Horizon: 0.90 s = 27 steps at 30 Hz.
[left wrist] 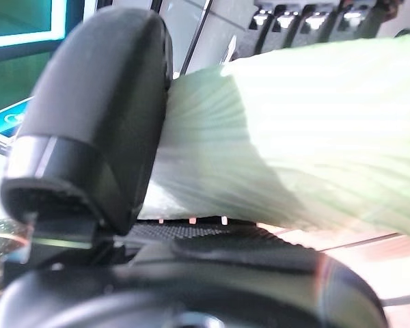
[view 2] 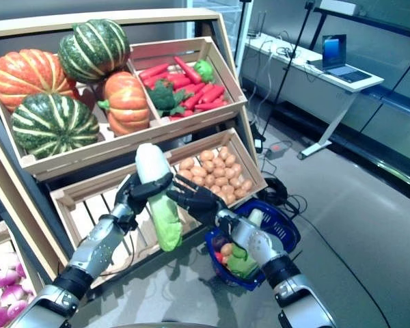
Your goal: Put vegetables into the basket
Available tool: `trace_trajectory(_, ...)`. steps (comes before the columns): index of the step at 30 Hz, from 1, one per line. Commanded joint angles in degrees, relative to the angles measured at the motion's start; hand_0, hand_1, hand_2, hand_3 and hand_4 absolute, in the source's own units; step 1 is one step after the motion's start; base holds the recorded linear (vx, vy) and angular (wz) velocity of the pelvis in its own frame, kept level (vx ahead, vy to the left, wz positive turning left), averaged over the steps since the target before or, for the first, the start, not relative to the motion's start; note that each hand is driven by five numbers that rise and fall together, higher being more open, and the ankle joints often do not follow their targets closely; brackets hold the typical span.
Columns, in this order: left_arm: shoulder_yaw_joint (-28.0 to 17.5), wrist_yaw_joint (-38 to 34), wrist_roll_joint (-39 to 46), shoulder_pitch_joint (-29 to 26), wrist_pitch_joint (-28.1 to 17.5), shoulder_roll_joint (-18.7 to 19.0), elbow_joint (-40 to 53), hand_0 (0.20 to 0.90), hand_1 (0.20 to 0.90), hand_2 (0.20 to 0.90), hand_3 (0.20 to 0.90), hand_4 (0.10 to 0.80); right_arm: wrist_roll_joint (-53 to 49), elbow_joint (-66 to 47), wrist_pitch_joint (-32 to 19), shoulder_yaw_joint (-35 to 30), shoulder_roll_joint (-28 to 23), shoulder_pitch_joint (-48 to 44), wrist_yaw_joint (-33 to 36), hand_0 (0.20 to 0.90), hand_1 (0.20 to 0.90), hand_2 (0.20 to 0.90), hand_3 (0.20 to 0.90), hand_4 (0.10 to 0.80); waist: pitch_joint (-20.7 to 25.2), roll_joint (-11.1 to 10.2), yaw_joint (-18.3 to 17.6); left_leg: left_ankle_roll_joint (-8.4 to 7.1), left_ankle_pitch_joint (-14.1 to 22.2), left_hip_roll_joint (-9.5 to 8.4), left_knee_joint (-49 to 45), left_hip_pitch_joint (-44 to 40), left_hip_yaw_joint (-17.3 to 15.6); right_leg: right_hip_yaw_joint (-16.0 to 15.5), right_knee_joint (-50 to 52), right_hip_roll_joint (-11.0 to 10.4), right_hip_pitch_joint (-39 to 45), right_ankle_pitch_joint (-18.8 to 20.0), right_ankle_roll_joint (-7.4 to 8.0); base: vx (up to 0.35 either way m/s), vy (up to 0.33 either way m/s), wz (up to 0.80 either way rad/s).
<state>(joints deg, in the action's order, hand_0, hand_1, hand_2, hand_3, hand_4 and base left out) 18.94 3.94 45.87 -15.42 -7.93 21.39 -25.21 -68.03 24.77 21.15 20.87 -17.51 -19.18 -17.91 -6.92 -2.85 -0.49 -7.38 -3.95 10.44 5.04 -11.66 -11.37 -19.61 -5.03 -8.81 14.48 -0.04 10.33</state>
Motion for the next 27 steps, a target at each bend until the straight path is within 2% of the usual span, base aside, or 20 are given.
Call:
trace_trajectory(1, -3.4, 2.8, 4.0, -13.3, -7.3, -2.2, 6.8, 0.300, 0.300, 0.300, 0.300, 0.400, -4.0, -3.2, 6.2, 5.6, 3.6, 0.2, -11.6, 0.900, 0.900, 0.900, 0.900, 0.800, 3.5, 1.0, 1.1, 0.30, 2.4, -0.41, 0.0, 0.4, -0.1, -0.3, 0.1, -0.7, -1.6, 1.7, -3.03, 0.000, 0.000, 0.00)
trace_trajectory(7, -3.8, 3.0, 4.4, -13.4, -6.6, -2.7, 7.3, 0.300, 0.300, 0.300, 0.300, 0.400, -2.5, -2.6, 6.9, 6.2, 3.3, 1.3, -15.6, 0.900, 0.900, 0.900, 0.900, 0.800, 3.1, 0.9, 0.8, 0.42, 2.4, -0.42, 0.0, 0.5, 0.2, 0.1, 0.0, -0.7, -1.7, 1.8, -2.99, 0.000, 0.000, 0.00)
trace_trajectory(13, -3.5, 3.5, 4.2, -13.3, -6.2, -2.6, 7.5, 0.300, 0.300, 0.300, 0.300, 0.400, 1.6, -2.5, 5.6, 7.4, 2.6, 1.1, -15.9, 0.900, 0.900, 0.900, 0.900, 0.800, 3.0, 0.9, 0.8, 0.43, 2.4, -0.50, 0.0, 0.4, 0.3, 0.3, 0.0, -0.8, -1.7, 1.8, -2.98, 0.000, 0.000, 0.00)
trace_trajectory(20, -2.0, 3.5, -0.2, -13.4, -7.1, -2.3, 11.3, 0.300, 0.300, 0.300, 0.300, 0.400, 17.4, -1.2, -3.5, 9.5, -0.3, -0.8, -8.4, 0.900, 0.900, 0.900, 0.900, 0.800, 2.8, 0.7, 0.7, 0.55, 2.5, -0.65, 0.0, 0.2, 0.7, 1.0, 0.0, -0.8, -1.7, 1.7, -3.06, 0.000, 0.000, 0.00)
trace_trajectory(27, 0.5, 4.6, -5.5, -13.5, -7.5, -2.7, 18.4, 0.300, 0.300, 0.300, 0.300, 0.400, 24.4, 1.1, -5.5, 11.4, 0.7, -2.8, -3.7, 0.900, 0.900, 0.900, 0.900, 0.800, 2.6, 0.6, 1.3, 0.82, 2.8, -0.92, 0.0, -0.1, 1.1, 1.2, 0.0, -0.7, -1.3, 1.6, -3.16, 0.000, 0.000, 0.00)
